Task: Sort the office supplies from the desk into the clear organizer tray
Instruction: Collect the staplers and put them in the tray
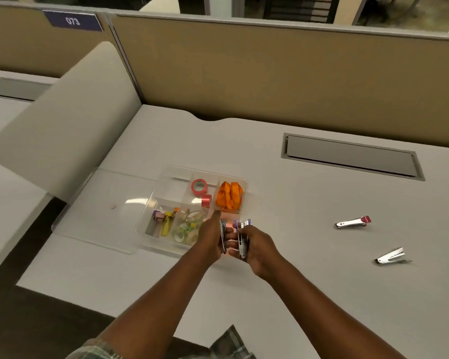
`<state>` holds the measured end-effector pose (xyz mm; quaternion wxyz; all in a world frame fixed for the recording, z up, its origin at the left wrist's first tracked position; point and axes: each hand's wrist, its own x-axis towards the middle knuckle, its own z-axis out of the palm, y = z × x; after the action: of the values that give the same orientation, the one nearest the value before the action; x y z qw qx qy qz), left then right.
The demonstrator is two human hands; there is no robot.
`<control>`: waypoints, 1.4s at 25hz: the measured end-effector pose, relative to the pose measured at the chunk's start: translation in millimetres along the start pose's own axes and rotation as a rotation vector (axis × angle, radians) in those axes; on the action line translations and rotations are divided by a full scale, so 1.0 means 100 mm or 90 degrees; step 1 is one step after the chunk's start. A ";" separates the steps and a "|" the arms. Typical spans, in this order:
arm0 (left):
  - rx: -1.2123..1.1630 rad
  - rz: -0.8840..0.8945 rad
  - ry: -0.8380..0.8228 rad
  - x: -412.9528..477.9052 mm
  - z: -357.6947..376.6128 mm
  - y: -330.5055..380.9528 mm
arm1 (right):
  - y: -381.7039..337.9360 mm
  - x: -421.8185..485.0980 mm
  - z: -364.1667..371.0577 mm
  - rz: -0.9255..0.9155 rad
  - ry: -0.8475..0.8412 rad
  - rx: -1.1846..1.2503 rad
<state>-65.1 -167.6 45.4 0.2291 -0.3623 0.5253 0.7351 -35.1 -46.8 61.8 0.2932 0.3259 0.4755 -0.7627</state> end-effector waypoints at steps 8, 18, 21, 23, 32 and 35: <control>0.008 0.052 0.050 0.24 -0.90 0.96 | -0.20 0.51 1.23 -0.046 0.028 -0.061; 0.144 0.091 0.070 0.78 -1.05 1.65 | -0.53 1.23 2.12 -0.062 0.059 -0.119; 0.140 0.074 0.058 0.87 -1.05 1.68 | -0.56 1.36 2.18 -0.041 0.050 -0.109; 0.140 0.074 0.055 0.92 -1.05 1.65 | -0.56 1.41 2.22 -0.039 0.043 -0.098; 0.305 0.207 0.138 0.92 -0.85 1.55 | -0.67 1.30 1.98 -0.053 0.023 -0.131; 0.343 0.286 0.179 0.79 -0.67 1.50 | -0.75 1.14 1.67 -0.086 -0.017 -0.131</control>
<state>-203.1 -285.7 62.6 0.0750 -0.2619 0.7925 0.5457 -198.5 -187.8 69.4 0.2793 0.2514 0.5682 -0.7320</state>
